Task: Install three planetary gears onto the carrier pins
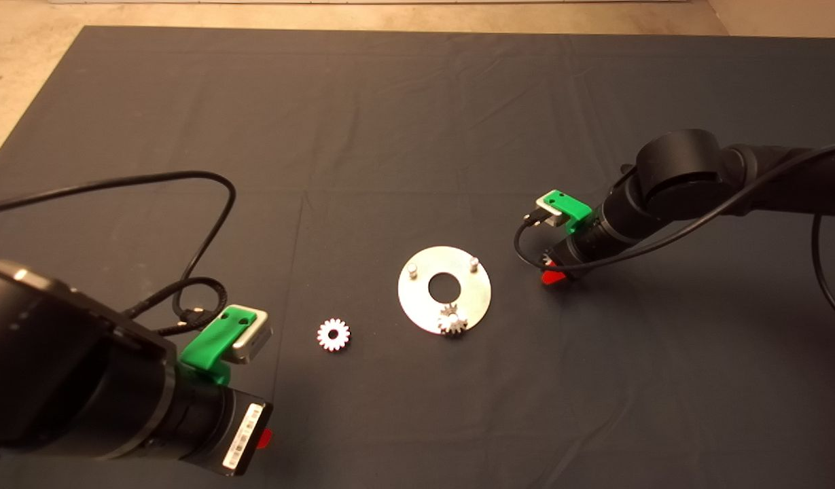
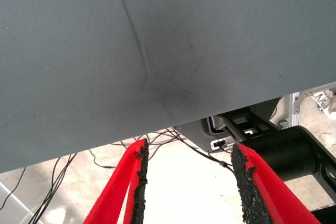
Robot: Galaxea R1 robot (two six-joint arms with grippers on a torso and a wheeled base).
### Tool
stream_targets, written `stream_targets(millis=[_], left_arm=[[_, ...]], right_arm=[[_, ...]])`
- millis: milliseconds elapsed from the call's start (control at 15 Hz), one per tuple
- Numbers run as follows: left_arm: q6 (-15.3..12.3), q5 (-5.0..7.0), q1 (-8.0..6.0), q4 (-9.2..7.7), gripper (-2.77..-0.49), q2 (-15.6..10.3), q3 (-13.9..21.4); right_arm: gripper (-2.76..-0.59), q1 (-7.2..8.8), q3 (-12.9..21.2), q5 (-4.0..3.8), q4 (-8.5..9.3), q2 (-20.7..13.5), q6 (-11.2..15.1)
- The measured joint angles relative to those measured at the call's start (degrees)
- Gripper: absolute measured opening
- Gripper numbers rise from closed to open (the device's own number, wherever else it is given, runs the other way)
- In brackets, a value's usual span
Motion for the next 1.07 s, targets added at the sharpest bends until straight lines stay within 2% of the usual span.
stream_targets(millis=[200, 467, 533, 867, 1000, 1067], left_arm=[[0.0, 0.0, 0.0, 0.0, -2.21, 0.0, 0.0], [0.0, 0.0, 0.0, 0.0, -2.21, 0.0, 0.0], [0.0, 0.0, 0.0, 0.0, -2.21, 0.0, 0.0], [0.0, 0.0, -0.04, 0.0, -2.21, 0.0, 0.0], [0.0, 0.0, -0.18, 0.0, -2.21, 0.0, 0.0], [0.0, -0.02, -0.33, 0.0, -2.21, 0.0, 0.0]], right_arm=[[-1.93, 0.0, -0.05, 0.02, -0.02, -0.01, 0.0], [-1.98, 0.0, -0.22, 0.02, -0.01, -0.01, -0.63], [-2.08, 0.0, -0.22, 0.02, -0.02, -0.01, -0.61], [-2.36, 0.0, -0.29, -0.17, -0.02, -0.05, -0.62], [-2.38, 0.0, -0.29, -0.17, -0.02, -0.04, -0.63], [-2.48, -0.02, -0.29, -0.16, 0.0, -0.01, -0.61]])
